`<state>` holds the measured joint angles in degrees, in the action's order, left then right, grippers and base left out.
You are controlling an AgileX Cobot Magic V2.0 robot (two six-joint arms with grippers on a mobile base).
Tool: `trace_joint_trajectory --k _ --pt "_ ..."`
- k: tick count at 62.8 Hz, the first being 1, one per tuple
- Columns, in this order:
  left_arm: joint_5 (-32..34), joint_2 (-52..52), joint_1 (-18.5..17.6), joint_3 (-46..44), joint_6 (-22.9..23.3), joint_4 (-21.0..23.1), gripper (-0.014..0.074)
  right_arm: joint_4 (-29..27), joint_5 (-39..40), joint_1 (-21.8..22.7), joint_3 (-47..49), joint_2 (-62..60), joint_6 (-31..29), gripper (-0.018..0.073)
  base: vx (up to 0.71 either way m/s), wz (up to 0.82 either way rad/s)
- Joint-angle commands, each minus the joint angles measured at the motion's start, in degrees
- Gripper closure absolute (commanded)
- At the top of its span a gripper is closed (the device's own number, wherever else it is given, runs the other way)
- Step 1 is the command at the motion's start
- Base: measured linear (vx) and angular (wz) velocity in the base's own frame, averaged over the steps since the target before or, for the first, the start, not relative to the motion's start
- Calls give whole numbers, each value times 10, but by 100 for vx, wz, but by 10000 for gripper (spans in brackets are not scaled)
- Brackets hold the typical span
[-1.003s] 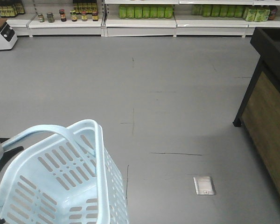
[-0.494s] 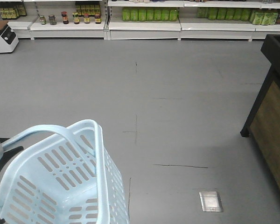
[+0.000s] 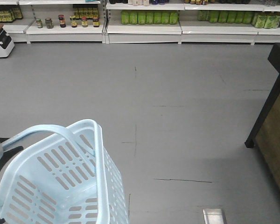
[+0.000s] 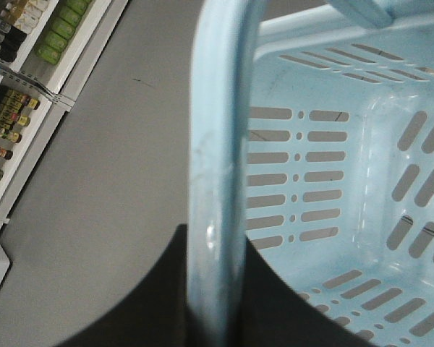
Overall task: Pick three apples into basket with both arms
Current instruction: 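Drive the base along the aisle carrying the basket in the left gripper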
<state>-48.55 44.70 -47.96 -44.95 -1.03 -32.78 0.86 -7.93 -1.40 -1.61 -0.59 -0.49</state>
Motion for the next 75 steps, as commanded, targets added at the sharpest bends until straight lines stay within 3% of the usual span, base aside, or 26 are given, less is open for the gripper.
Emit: trace_joint_trajectory --k 1,75 --pt "40 -5 -1 -18 7 -16 602 6 43 2 -6 -10 -4 569 23 -1" --pt "40 -5 -1 -18 7 -16 602 6 43 2 -6 -10 -4 569 24 3"
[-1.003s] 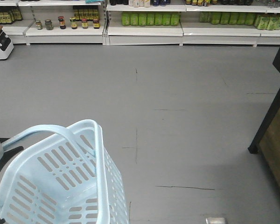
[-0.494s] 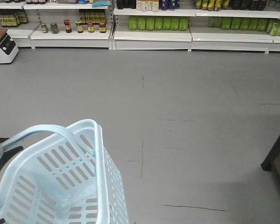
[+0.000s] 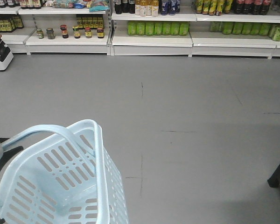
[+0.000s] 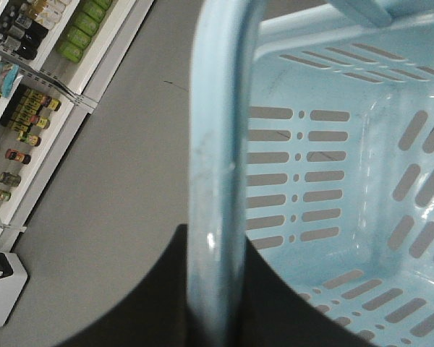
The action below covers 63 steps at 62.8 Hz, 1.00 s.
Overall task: Pick three apples into basket with both arms
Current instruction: 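Drive the base along the aisle carrying the basket in the left gripper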
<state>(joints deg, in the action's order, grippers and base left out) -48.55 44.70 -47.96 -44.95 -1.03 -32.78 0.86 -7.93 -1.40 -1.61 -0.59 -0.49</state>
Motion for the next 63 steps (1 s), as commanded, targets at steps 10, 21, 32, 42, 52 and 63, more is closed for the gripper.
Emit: trace_joint_trajectory --k 10,21,32,42,52,63 --pt "40 -5 -1 -18 7 -16 602 6 43 2 -6 -10 -4 569 25 -2" --pt "40 -5 -1 -18 7 -16 602 6 43 2 -6 -10 -4 569 24 -3" --pt "40 -5 -1 -18 7 -16 602 6 43 2 -6 -10 -4 569 24 -4" --pt "40 -5 -1 -18 7 -16 602 6 43 2 -6 -10 -4 569 24 -5" --pt "40 -5 -1 -18 7 -16 602 6 43 2 -6 -10 -4 569 23 -5" --pt "40 -5 -1 -18 7 -16 602 6 43 2 -6 -10 -4 569 21 -5"
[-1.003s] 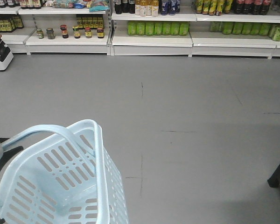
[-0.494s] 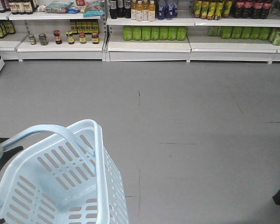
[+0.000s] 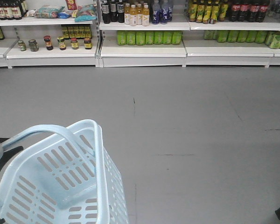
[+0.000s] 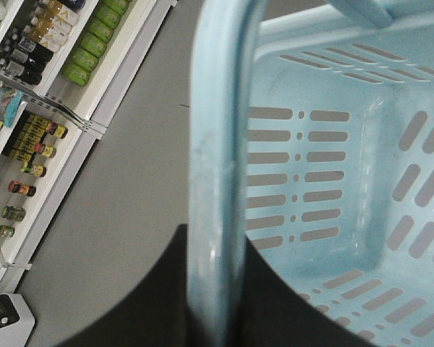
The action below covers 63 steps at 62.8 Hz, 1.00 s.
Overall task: Pick three apples into basket with both arms
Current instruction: 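Drive the base along the aisle carrying the basket in the left gripper, then turn the base toward the table of red apples and oranges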
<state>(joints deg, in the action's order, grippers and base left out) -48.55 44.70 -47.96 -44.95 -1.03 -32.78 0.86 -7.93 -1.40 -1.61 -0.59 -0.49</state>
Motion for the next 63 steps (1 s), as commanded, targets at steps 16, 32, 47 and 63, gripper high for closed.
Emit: trace_joint_trajectory --k 16,32,47,63 --pt "40 -5 -1 -18 7 -16 602 6 43 2 -6 -10 -4 569 20 -5" --pt "40 -5 -1 -18 7 -16 602 6 43 2 -6 -10 -4 569 17 -16" --pt "40 -5 -1 -18 7 -16 602 6 43 2 -6 -10 -4 569 13 -41" --pt "40 -5 -1 -18 7 -16 602 6 43 2 -6 -10 -4 569 12 -57"
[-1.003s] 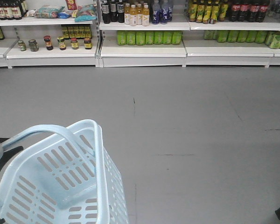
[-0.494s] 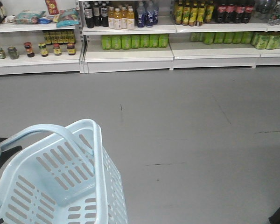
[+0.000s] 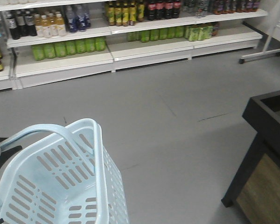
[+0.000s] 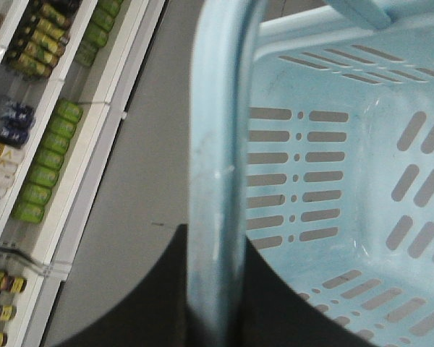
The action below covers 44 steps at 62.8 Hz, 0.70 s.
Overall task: Pick three apples into basket with both arms
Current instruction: 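Turn the base toward the table of red apples and oranges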
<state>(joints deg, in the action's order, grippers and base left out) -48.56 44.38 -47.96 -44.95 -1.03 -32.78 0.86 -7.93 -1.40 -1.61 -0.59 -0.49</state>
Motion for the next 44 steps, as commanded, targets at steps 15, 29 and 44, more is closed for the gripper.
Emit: trace_joint_trajectory --k 15,29,44 --pt "40 -2 -1 -18 7 -16 602 6 43 2 -6 -10 -4 569 11 -59" --pt "40 -2 -1 -18 7 -16 602 6 43 2 -6 -10 -4 569 9 -50" --pt "40 -2 -1 -18 7 -16 602 6 43 2 -6 -10 -4 569 9 -49"
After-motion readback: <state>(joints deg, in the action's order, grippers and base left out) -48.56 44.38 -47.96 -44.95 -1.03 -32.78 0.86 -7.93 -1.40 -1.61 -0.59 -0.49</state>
